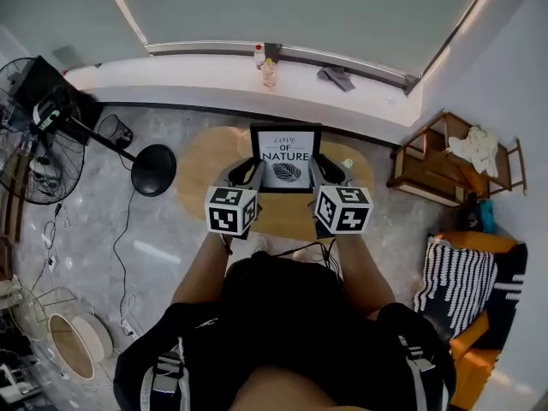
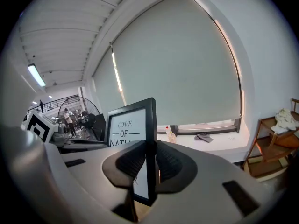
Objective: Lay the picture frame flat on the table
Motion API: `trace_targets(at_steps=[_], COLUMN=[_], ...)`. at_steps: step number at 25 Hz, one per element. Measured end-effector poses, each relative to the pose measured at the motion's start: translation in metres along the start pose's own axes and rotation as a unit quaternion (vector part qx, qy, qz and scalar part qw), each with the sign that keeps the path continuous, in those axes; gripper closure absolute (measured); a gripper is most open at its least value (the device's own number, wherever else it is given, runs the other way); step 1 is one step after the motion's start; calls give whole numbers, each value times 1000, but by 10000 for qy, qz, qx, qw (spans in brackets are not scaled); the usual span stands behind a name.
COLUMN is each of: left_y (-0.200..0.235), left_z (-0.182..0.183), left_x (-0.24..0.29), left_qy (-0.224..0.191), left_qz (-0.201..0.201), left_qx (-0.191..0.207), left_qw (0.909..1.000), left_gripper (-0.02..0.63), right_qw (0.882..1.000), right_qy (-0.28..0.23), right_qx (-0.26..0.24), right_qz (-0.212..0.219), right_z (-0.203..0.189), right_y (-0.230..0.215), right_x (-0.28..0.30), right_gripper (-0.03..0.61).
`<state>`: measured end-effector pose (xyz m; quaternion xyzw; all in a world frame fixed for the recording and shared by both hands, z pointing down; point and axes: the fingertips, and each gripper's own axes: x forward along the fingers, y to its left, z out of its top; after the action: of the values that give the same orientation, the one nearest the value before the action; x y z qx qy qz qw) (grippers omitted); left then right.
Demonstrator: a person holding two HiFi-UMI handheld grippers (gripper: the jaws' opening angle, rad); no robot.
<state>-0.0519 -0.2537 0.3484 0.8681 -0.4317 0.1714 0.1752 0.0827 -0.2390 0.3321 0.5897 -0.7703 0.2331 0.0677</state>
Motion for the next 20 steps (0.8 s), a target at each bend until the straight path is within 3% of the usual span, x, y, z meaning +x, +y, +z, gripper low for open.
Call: trace_targets(at_steps=[11,20], left_y=[54,71], left_z=[-96,-204], left_x=[53,116], left_qy=[1084,2104], left_qz=[-238,-574], left_qx=[-471,-680], left_qw=[9927,9735], left_gripper=[525,525], right_qw=[9920,9715], right_qy=[1185,2064], right_qx=[395,1084], right_qz=[-164,-428], right_z=[-100,-218], right_y=[-11,-53], right_x=[72,118], right_gripper=[491,491])
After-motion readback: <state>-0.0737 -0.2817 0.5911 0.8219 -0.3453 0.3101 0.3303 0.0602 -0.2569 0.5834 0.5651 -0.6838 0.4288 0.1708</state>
